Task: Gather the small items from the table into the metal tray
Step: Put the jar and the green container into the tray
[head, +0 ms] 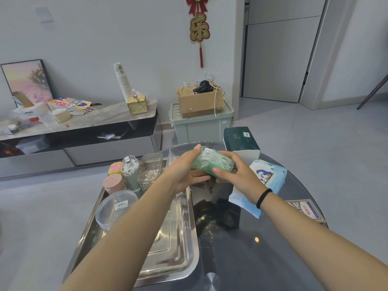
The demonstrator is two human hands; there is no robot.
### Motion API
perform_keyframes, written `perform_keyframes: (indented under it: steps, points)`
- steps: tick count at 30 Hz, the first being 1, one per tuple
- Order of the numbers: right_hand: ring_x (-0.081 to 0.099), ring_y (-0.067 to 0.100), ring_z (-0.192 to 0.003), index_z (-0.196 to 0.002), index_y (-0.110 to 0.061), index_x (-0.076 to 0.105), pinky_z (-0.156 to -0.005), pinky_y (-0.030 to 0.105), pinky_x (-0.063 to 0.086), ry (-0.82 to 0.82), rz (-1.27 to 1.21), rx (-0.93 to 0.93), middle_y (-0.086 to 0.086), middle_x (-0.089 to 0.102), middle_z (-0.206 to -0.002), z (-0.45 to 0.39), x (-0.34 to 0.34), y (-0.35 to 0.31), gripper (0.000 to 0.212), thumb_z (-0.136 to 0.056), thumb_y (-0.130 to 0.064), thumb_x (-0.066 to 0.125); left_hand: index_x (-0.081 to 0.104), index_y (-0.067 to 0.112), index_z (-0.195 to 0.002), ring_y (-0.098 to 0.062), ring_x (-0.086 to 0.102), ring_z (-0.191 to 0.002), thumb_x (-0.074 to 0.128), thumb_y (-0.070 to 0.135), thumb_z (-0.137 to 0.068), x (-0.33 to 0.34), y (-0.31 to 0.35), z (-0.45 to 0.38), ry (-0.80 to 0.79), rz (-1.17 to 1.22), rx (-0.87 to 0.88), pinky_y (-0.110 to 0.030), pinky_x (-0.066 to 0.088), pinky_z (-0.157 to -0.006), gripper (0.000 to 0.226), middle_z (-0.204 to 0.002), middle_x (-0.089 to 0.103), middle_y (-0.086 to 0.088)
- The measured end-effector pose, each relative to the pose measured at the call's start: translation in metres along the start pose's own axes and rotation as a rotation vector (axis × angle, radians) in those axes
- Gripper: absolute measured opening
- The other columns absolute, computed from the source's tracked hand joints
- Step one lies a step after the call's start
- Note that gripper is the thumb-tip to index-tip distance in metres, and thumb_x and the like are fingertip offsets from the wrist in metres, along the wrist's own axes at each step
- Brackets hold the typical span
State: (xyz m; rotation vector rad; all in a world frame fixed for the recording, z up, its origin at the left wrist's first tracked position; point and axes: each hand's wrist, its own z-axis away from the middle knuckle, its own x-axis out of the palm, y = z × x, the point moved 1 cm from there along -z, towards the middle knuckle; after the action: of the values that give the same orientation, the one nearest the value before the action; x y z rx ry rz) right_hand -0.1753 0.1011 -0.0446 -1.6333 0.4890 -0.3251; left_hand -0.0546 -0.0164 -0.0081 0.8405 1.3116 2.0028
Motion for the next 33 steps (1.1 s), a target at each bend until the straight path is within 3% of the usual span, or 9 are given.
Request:
perform_keyframes:
  steps: [5,11,14,20,24,27,30,33]
  points:
    - [0.057,0.014,-0.11,-0.127,-0.028,0.047,-0.09,0.04,0.055,-0.002,0.129,-0.039,-0.008,0.056,-0.115,0.0,-0.001,0.001,0.053,-0.08,-0.026,0.071,0.048,0.015,-0.13,-0.024,0.065,-0.105,0.058,0.04,-0.09,0.005,-0.007,-0.001,0.035,-0.071,0.084,-0.036,0.058,-0.083,0.047,-0.124,0.062,-0.01]
    - [0.058,0.011,-0.105,-0.128,-0.027,0.045,-0.088,0.033,0.055,-0.013,0.173,-0.057,-0.015,0.054,-0.11,0.002,-0.002,-0.003,0.052,-0.082,-0.028,0.068,0.04,0.021,-0.134,-0.024,0.061,-0.112,0.056,0.045,-0.089,0.007,-0.014,-0.002,0.042,-0.179,0.148,-0.04,0.055,-0.091,0.054,-0.129,0.056,-0.009]
    - [0.057,0.004,-0.096,-0.129,-0.025,0.044,-0.078,0.021,0.054,-0.017,0.227,-0.072,-0.022,0.05,-0.104,0.004,-0.001,-0.009,0.049,-0.084,-0.027,0.065,0.032,0.025,-0.135,-0.02,0.057,-0.114,0.042,0.051,-0.094,0.008,-0.017,0.001,0.025,-0.348,0.18,-0.035,0.055,-0.088,0.05,-0.129,0.053,-0.005]
    - [0.06,0.008,-0.069,-0.119,-0.03,0.044,-0.058,0.015,0.051,-0.048,0.283,-0.036,-0.016,0.054,-0.098,0.009,0.006,-0.017,0.034,-0.088,-0.035,0.057,0.032,0.042,-0.137,-0.021,0.055,-0.11,0.027,0.051,-0.098,0.004,-0.013,0.007,-0.053,-0.407,0.246,-0.03,0.048,-0.081,0.04,-0.132,0.049,-0.003]
    - [0.055,0.018,-0.059,-0.112,-0.027,0.047,-0.055,0.026,0.047,-0.067,0.222,-0.001,-0.001,0.06,-0.09,0.008,0.007,-0.022,0.026,-0.09,-0.039,0.054,0.041,0.042,-0.128,-0.021,0.056,-0.105,0.027,0.047,-0.1,0.003,-0.008,0.011,-0.075,-0.379,0.261,-0.032,0.048,-0.081,0.032,-0.129,0.05,-0.007]
    - [0.052,0.019,-0.055,-0.112,-0.022,0.051,-0.052,0.027,0.043,-0.061,0.169,0.05,0.002,0.063,-0.082,0.007,0.008,-0.02,0.032,-0.089,-0.043,0.055,0.042,0.038,-0.126,-0.023,0.057,-0.103,0.028,0.045,-0.1,0.004,-0.012,0.015,-0.092,-0.353,0.26,-0.035,0.049,-0.084,0.03,-0.124,0.051,-0.01]
    - [0.051,0.021,-0.053,-0.11,-0.019,0.053,-0.053,0.03,0.041,-0.098,0.14,0.114,0.006,0.065,-0.076,0.006,0.005,-0.016,0.038,-0.087,-0.049,0.055,0.036,0.032,-0.133,-0.025,0.057,-0.099,0.031,0.039,-0.101,0.005,-0.017,0.02,-0.124,-0.332,0.24,-0.035,0.05,-0.082,0.033,-0.118,0.052,-0.01]
    - [0.058,0.016,-0.052,-0.116,-0.016,0.05,-0.057,0.029,0.047,-0.169,0.119,0.201,0.006,0.067,-0.083,0.005,0.008,-0.013,0.048,-0.084,-0.052,0.054,0.027,0.033,-0.141,-0.026,0.057,-0.098,0.041,0.027,-0.1,-0.001,-0.018,0.026,-0.174,-0.331,0.18,-0.035,0.051,-0.084,0.044,-0.114,0.054,-0.005]
